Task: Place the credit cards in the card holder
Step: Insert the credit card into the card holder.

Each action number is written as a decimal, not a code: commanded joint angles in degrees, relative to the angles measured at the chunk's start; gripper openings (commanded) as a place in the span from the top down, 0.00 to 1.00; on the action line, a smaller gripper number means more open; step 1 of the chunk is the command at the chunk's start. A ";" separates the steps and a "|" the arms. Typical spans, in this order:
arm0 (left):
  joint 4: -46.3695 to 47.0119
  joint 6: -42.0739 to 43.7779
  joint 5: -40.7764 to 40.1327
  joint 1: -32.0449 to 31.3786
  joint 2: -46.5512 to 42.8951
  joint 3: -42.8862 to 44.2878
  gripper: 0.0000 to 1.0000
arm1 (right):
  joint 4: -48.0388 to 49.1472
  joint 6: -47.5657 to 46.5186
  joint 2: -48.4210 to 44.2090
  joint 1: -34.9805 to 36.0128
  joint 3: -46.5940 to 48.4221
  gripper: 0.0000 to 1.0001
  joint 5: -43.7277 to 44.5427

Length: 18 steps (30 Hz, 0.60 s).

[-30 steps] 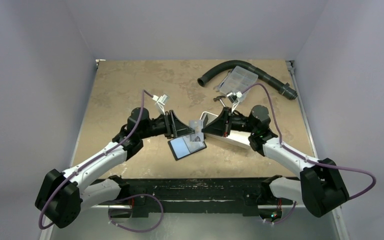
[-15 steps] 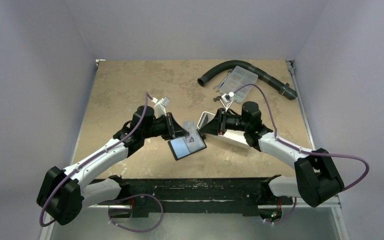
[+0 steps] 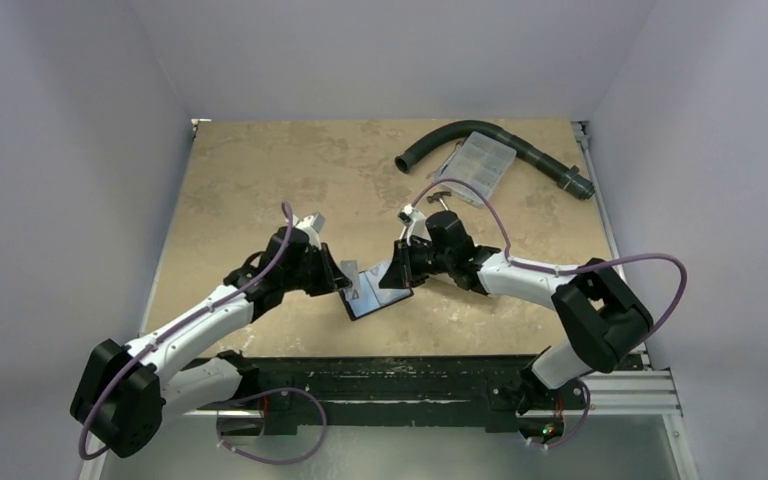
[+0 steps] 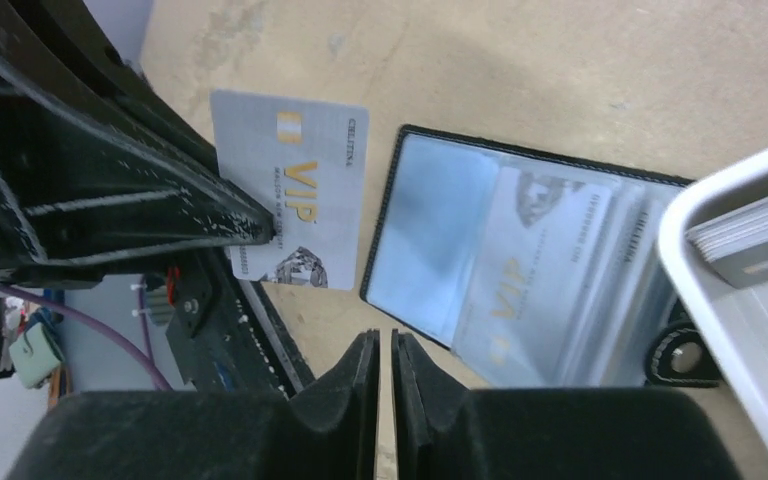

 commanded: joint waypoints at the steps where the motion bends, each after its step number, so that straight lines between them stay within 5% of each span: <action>1: 6.53 -2.78 3.19 0.24 1.34 -4.40 1.00 | -1.77 -2.37 0.86 -0.23 3.72 0.87 7.22; 8: 17.38 -6.21 7.38 0.70 4.30 -10.03 1.00 | -1.67 -1.87 3.98 -0.22 2.88 1.00 11.27; 18: 25.37 -9.81 15.27 3.84 8.37 -13.33 1.00 | -1.52 0.52 6.02 -0.20 -0.01 1.00 16.93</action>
